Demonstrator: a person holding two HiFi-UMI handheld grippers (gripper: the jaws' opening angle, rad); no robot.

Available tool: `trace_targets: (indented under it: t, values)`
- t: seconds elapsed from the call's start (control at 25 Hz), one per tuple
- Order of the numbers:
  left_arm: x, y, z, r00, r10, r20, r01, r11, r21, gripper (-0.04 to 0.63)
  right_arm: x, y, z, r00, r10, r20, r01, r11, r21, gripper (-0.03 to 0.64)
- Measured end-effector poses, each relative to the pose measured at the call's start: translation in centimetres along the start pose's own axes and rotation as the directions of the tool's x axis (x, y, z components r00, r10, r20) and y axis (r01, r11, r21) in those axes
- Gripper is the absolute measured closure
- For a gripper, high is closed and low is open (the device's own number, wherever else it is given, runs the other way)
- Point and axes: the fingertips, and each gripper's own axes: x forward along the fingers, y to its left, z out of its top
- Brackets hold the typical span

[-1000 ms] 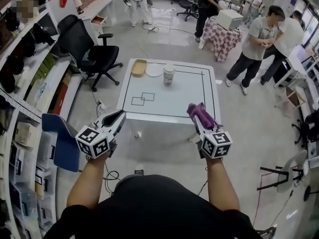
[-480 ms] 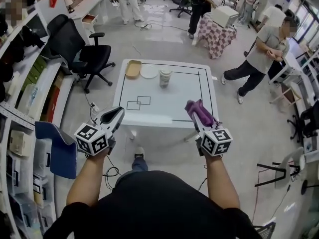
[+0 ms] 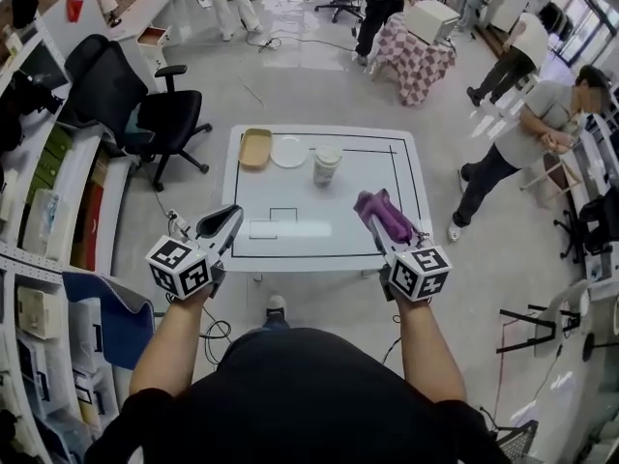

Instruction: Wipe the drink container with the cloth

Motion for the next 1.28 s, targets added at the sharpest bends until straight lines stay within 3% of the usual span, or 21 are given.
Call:
trace_targets:
  t: [0.24,0.64,0.96,1.28]
  values:
    - [2.7,5.7,0.9,0.999,-0.046,0.000,0.046,0.999,-0.024,0.552,5.5,0.6,1.2,0.999,-0.013,-0.042,0.013,1.000,-0.018,0.551]
    - [5.6,9.8,2.0,0.993,-0.114,-0.032,0.114,0.993,-0.006,0.552,8.9,-0.1,2.5,0.998,-0.052,-0.028,0.052,0.999,-0.006,0.549]
    - [10.5,11.3,1.8,0.988,-0.138,-0.064,0.138,0.990,0.000,0.552,12.1,-3.6,2.5,0.999,-0.036,-0.037,0.037,0.999,0.021,0.549]
    - [16.7,13.0,2.5,0.991,-0.097,-0.093,0.098,0.995,0.009,0.552,17.3,-9.4,3.3,0.997,0.036,-0.068,-0.033,0.999,0.033,0.549]
